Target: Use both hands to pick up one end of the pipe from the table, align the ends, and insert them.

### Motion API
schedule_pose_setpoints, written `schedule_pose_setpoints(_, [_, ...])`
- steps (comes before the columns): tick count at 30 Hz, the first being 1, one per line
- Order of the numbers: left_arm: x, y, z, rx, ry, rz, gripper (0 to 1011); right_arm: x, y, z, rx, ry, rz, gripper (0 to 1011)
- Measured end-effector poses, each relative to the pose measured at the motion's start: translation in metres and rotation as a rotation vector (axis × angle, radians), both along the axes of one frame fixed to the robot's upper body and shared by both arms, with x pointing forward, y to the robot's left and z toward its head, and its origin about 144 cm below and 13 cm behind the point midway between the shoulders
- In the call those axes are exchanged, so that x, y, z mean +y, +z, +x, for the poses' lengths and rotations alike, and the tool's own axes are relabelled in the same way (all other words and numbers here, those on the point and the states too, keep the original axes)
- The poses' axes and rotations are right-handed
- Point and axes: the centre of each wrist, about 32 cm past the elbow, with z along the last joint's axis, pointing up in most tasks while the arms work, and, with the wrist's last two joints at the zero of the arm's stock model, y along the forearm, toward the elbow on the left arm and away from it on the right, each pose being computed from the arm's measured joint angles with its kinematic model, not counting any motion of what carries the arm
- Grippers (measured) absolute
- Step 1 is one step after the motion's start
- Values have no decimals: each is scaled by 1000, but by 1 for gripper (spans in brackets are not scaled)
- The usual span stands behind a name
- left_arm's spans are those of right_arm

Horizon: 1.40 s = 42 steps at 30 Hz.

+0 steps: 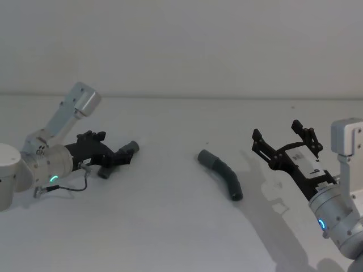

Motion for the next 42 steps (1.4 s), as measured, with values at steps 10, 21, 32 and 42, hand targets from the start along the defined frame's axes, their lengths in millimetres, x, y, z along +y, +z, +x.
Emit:
schedule_pose_setpoints(10, [-1,-3,9,21,-12,20,1001,0,0,0,0,0,0,1000])
schedule_pose_setpoints(21, [-5,-7,19,45,-30,24,1001,0,0,0,0,0,0,1000])
schedule_pose_setpoints(32, [-8,-8,27,61,-45,28,1001,0,0,0,0,0,0,1000])
schedule_pose_setpoints(42, [-11,-8,31,77,-54,32,1001,0,0,0,0,0,0,1000])
